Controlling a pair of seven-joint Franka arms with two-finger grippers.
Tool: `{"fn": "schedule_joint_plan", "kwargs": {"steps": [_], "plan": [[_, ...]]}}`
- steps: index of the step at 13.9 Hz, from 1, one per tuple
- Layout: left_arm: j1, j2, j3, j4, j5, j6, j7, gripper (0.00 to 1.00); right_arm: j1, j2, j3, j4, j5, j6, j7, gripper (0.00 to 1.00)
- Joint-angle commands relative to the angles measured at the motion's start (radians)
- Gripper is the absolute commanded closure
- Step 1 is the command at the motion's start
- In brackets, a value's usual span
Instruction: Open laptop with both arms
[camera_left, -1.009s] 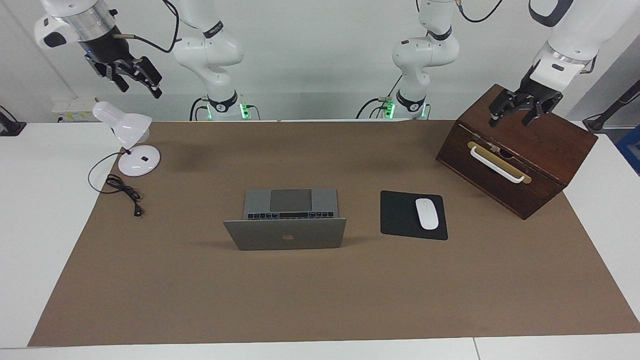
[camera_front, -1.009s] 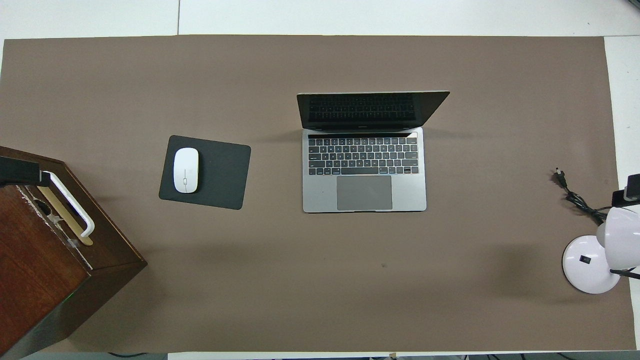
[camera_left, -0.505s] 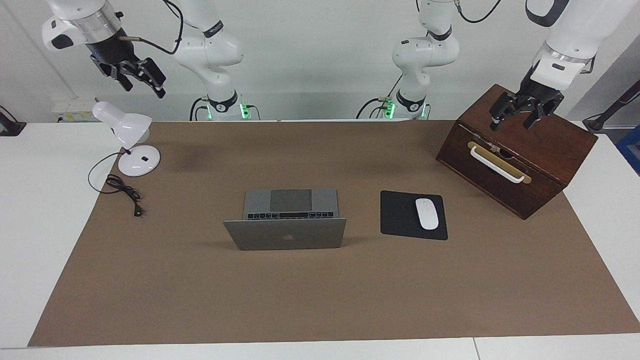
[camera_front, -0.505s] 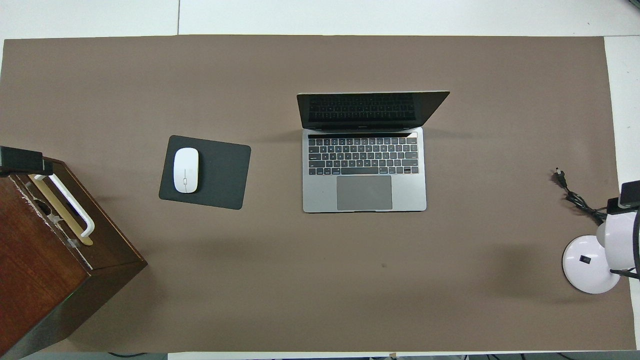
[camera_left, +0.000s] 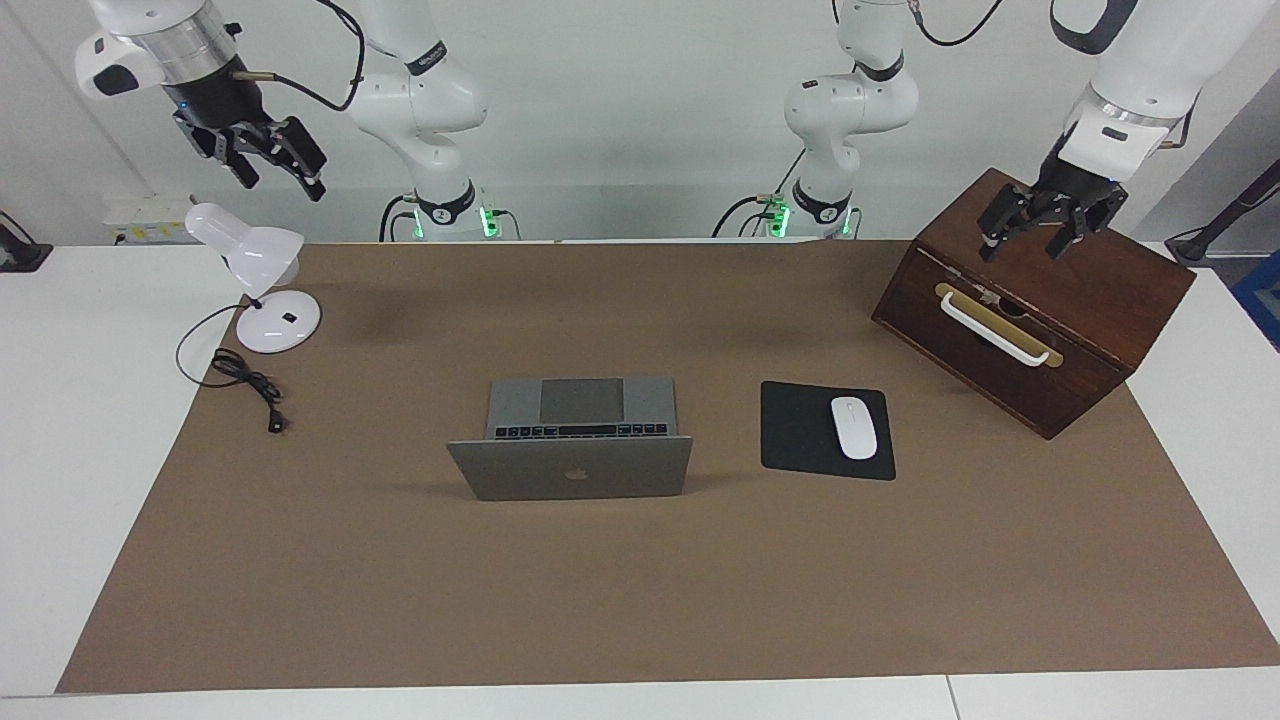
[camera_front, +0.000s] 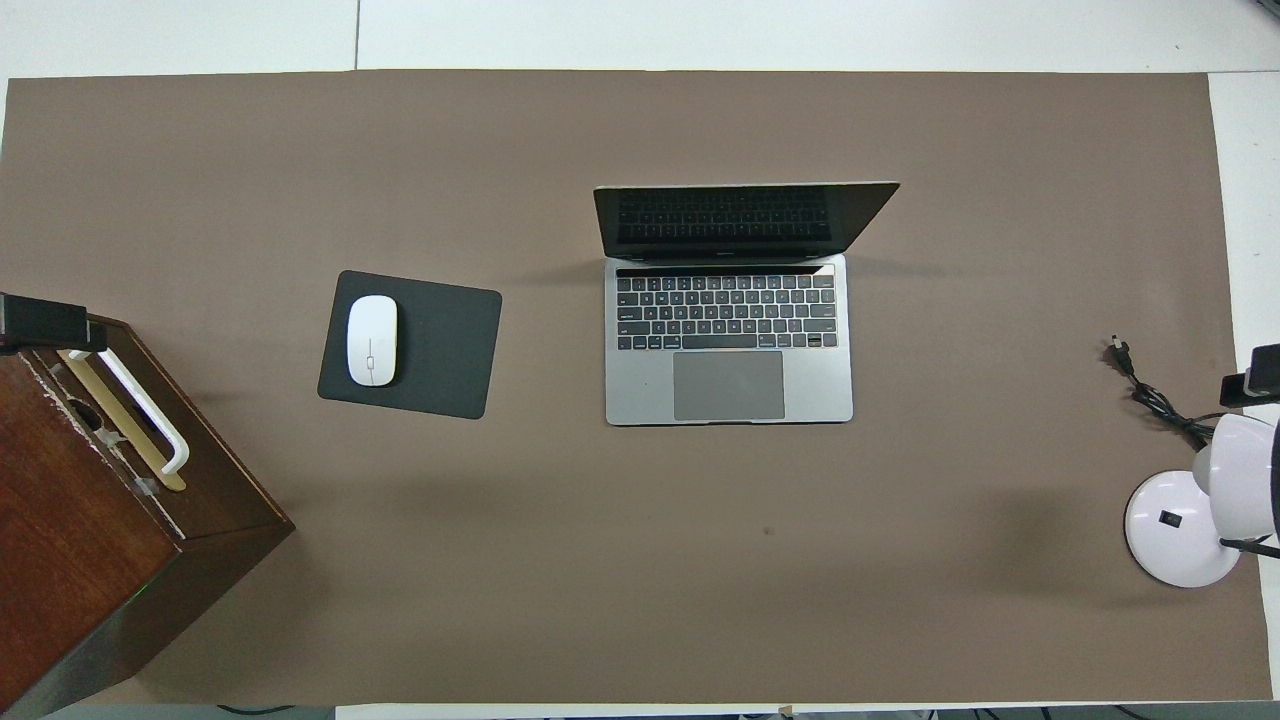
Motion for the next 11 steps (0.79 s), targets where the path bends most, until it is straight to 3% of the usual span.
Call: {"fn": "schedule_joint_plan", "kwargs": {"steps": [1, 4, 11], "plan": [[-0.014, 0.005, 0.010, 0.005, 0.025, -0.006, 0.009, 0.00, -0.005, -0.024, 0.006, -0.042, -0.023, 0.054, -0.027, 0.00], [-0.011, 0.003, 0.010, 0.009, 0.025, -0.019, 0.011, 0.00, -0.011, -0.039, 0.005, -0.093, -0.025, 0.101, -0.068, 0.00], [-0.007, 0.009, 0.011, 0.032, 0.025, -0.066, 0.011, 0.00, -0.043, -0.076, 0.000, -0.212, -0.069, 0.204, -0.415, 0.00]]}}
